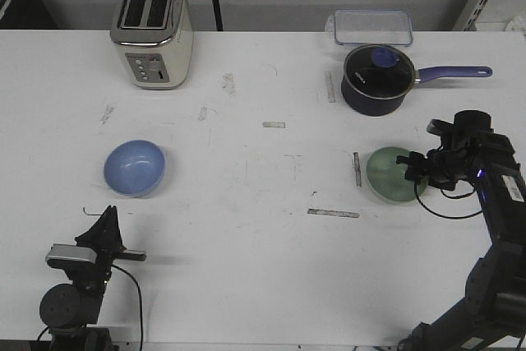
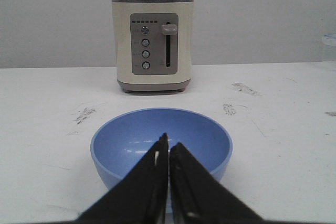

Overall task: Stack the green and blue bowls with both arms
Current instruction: 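Slide the green bowl with the right gripper toward the table center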

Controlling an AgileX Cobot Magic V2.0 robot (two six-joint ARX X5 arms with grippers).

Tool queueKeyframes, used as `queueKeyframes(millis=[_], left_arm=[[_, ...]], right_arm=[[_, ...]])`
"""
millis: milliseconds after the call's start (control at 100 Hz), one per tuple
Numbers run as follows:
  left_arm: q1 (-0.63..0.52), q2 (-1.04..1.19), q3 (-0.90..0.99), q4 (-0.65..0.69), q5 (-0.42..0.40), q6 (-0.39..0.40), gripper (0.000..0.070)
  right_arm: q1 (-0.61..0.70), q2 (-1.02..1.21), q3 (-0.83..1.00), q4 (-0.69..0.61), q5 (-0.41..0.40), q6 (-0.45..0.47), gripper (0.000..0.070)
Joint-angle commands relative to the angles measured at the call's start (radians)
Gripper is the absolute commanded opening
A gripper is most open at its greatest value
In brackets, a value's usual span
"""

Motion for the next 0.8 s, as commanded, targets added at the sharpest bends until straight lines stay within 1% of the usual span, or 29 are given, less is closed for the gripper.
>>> queueKeyframes(millis=[0,30,350,480,620,790], left_arm=[[0.002,-0.002,-0.022,0.011,-0.002,0.005,0.0002],[0.002,-0.002,-0.022,0.011,-0.002,0.005,0.0002],[0.002,-0.002,-0.022,0.011,-0.002,0.005,0.0002],[0.002,-0.002,-0.022,0.011,-0.002,0.005,0.0002],[0.002,-0.002,-0.022,0.011,-0.002,0.005,0.0002],[0.002,-0.002,-0.022,0.011,-0.002,0.005,0.0002]], right_arm=[[0.000,0.021,0.010,0.005,0.000,-0.008,0.0034],[0.000,0.021,0.010,0.005,0.000,-0.009,0.0002],[-0.008,-0.013,0.013,-0.002,-0.003,-0.006,0.0003],[0.007,-0.053,0.013,-0.003,-0.004,0.029,0.0003],[0.065,-0.083,0.013,-0.003,-0.005,0.093,0.0003],[0.192,-0.088,0.012,-0.005,-0.010,0.148,0.0003]])
